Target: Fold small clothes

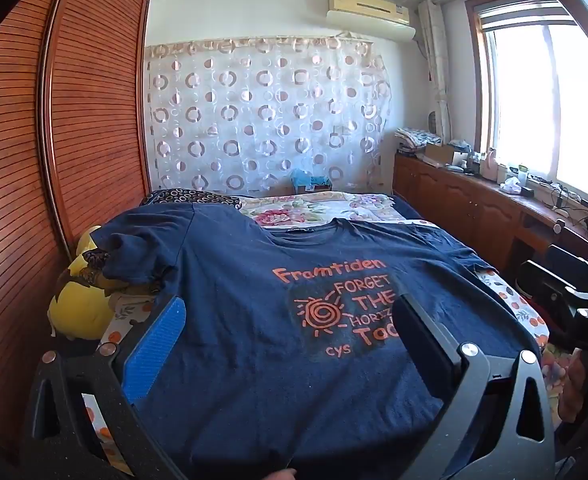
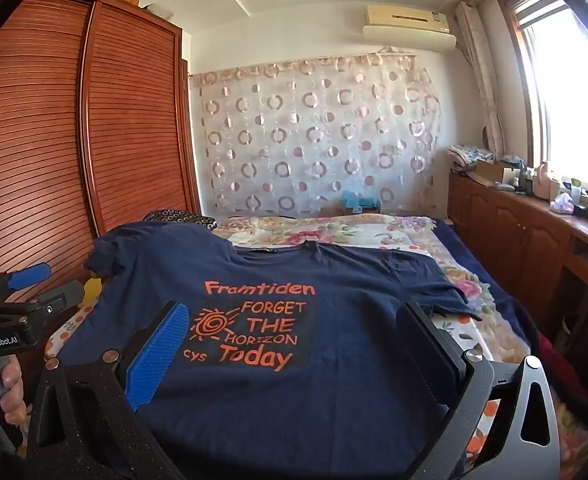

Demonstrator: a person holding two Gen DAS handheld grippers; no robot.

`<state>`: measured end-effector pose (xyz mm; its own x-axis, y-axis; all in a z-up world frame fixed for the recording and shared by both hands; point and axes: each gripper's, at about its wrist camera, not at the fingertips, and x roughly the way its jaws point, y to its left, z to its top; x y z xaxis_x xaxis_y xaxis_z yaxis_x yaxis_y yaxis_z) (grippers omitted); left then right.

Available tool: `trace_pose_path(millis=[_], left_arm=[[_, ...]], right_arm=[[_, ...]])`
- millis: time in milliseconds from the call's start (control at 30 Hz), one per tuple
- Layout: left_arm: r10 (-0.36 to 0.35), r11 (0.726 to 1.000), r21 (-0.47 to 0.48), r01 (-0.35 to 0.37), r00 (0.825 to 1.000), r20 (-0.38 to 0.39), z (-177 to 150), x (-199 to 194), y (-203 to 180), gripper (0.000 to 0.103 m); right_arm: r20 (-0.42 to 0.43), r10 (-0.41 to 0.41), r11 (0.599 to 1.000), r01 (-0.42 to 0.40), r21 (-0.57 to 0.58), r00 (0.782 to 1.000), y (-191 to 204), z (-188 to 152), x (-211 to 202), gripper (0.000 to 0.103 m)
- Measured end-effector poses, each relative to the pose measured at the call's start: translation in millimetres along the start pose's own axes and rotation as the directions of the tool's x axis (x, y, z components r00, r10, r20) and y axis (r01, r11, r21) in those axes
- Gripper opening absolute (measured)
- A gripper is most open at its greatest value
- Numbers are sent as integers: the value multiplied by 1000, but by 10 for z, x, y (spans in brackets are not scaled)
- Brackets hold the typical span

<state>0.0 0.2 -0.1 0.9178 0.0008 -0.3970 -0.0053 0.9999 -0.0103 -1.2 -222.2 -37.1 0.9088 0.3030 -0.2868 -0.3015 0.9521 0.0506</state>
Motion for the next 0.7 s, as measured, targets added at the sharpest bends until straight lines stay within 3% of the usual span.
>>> trace_pose_path(millis=[700], left_arm=[[5, 1000, 7, -5, 1000, 6, 17, -33, -37, 103]], right_arm=[[-1, -3, 1000, 3, -5, 1000, 14, -11, -10, 103]])
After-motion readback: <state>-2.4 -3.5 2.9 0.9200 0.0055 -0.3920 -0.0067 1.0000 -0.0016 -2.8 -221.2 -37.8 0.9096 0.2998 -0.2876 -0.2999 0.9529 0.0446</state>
